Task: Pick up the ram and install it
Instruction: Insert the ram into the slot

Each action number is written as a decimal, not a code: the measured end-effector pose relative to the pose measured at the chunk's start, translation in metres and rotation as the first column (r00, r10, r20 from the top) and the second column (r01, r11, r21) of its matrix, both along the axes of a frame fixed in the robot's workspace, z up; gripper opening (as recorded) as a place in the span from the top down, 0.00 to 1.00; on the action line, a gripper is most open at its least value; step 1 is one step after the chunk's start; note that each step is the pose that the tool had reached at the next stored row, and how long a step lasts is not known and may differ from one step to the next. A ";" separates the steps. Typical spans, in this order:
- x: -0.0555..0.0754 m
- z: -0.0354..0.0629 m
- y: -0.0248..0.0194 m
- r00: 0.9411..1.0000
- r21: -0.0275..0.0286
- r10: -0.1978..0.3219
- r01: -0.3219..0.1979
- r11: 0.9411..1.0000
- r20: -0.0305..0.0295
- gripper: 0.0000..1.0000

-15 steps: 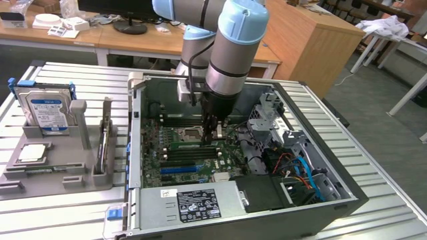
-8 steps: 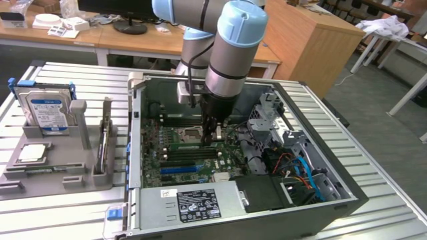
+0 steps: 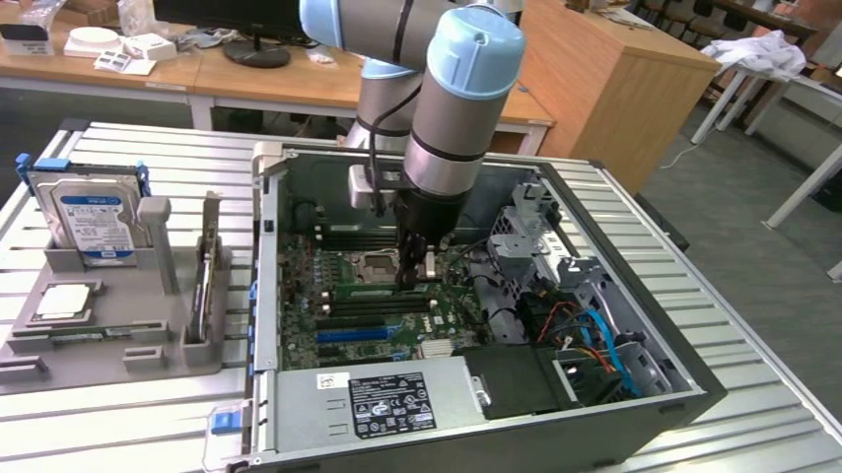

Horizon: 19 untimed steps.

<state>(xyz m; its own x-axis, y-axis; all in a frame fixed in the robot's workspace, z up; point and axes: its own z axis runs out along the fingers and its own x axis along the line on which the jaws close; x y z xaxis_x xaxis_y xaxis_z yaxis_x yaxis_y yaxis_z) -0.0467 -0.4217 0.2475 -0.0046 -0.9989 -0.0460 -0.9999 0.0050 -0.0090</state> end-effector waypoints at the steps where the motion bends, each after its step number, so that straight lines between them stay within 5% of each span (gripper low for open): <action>1: 0.000 -0.0006 0.0000 1.000 0.000 -0.001 0.001 1.000 0.000 0.89; 19: 0.000 -0.0045 0.0019 1.000 0.001 -0.001 0.001 1.000 0.000 0.89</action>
